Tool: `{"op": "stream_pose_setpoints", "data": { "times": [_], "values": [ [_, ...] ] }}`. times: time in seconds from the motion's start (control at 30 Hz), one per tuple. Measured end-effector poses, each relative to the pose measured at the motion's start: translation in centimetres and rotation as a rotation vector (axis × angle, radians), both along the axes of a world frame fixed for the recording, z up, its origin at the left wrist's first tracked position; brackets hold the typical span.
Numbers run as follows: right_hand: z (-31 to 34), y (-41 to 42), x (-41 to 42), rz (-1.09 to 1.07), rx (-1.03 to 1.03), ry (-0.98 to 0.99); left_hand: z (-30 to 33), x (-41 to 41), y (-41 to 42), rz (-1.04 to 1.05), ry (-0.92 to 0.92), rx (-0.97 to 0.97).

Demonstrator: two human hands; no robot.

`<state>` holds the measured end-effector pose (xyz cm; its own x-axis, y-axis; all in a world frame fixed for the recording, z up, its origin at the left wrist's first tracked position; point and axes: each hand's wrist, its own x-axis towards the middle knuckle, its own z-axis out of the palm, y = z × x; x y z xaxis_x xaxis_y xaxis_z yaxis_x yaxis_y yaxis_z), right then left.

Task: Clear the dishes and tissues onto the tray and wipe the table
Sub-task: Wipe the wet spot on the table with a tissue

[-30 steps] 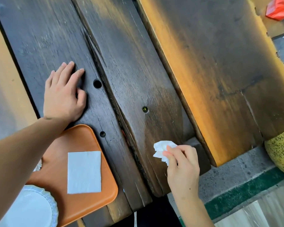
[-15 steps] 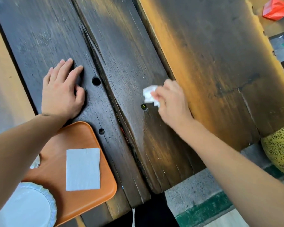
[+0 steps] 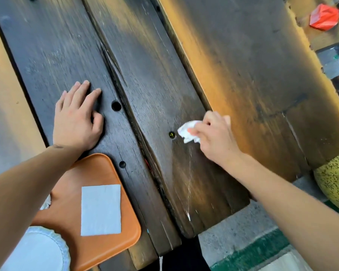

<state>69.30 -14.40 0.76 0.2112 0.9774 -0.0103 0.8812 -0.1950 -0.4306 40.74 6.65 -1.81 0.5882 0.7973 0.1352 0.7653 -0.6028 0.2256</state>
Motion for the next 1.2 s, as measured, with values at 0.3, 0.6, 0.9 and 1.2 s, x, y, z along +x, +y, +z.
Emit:
{"op": "stream_pose_setpoints", "data": {
  "times": [0.3, 0.6, 0.9, 1.2],
  "values": [
    [0.3, -8.4, -4.5, -0.011, -0.078, 0.075, 0.0, 0.0, 0.1, 0.002, 0.0, -0.019],
    [0.4, -5.0, -1.3, -0.071, -0.033, -0.016, 0.1, 0.0, 0.0, 0.014, 0.003, -0.011],
    [0.6, -9.5, -5.2, -0.261, -0.095, -0.046, -0.1, 0.0, -0.1, 0.011, 0.014, -0.022],
    [1.2, -7.6, -6.8, -0.418, -0.143, -0.021, -0.2, 0.0, -0.2, 0.02, -0.025, 0.008]
  ]
}}
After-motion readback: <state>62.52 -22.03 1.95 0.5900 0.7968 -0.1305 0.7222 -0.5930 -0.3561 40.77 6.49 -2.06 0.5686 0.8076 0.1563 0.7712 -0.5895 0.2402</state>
